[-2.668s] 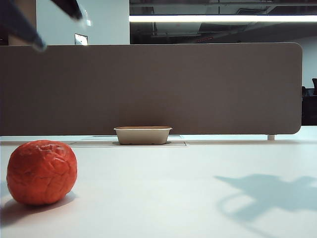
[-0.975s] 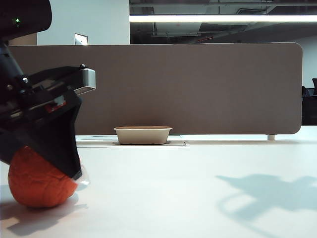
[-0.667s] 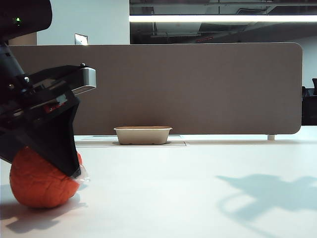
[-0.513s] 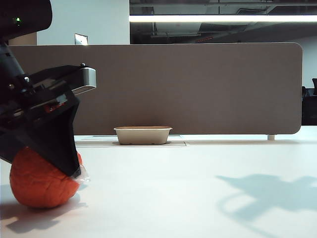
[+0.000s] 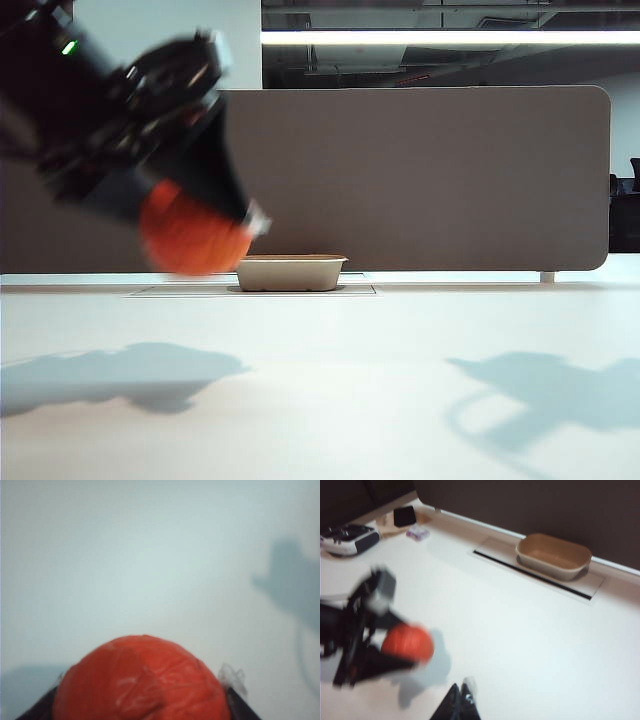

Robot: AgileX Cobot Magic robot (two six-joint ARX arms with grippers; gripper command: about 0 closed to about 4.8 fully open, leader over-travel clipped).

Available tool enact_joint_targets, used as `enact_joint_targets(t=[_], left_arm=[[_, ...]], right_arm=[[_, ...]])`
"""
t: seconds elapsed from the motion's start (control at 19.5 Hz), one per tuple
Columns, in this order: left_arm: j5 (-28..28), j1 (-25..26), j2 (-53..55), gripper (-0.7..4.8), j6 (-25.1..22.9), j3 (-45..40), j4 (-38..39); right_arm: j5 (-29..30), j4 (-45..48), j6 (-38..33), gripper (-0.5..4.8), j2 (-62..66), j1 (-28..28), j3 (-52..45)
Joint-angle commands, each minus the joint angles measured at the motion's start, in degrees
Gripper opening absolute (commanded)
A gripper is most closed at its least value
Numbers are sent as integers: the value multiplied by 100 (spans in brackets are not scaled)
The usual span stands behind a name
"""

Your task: Pick up the orange and place it into the paper lunchbox.

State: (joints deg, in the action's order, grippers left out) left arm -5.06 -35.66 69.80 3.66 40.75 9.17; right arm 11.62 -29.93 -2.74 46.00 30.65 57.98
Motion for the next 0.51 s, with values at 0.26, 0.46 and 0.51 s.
enact_joint_targets(t=[0.26,0.46,0.51], left_arm=[[1051,46,33,362,-55,586,-973],[911,664,992,363,-201,1580,-1716],[603,1069,1587,363,-131,2109,-1987]], right_arm=[[302,-319,693,-5,-24,11,66],[308,-258,752,-5,-24,7,68],[308,-258,750,-5,-24,7,68]])
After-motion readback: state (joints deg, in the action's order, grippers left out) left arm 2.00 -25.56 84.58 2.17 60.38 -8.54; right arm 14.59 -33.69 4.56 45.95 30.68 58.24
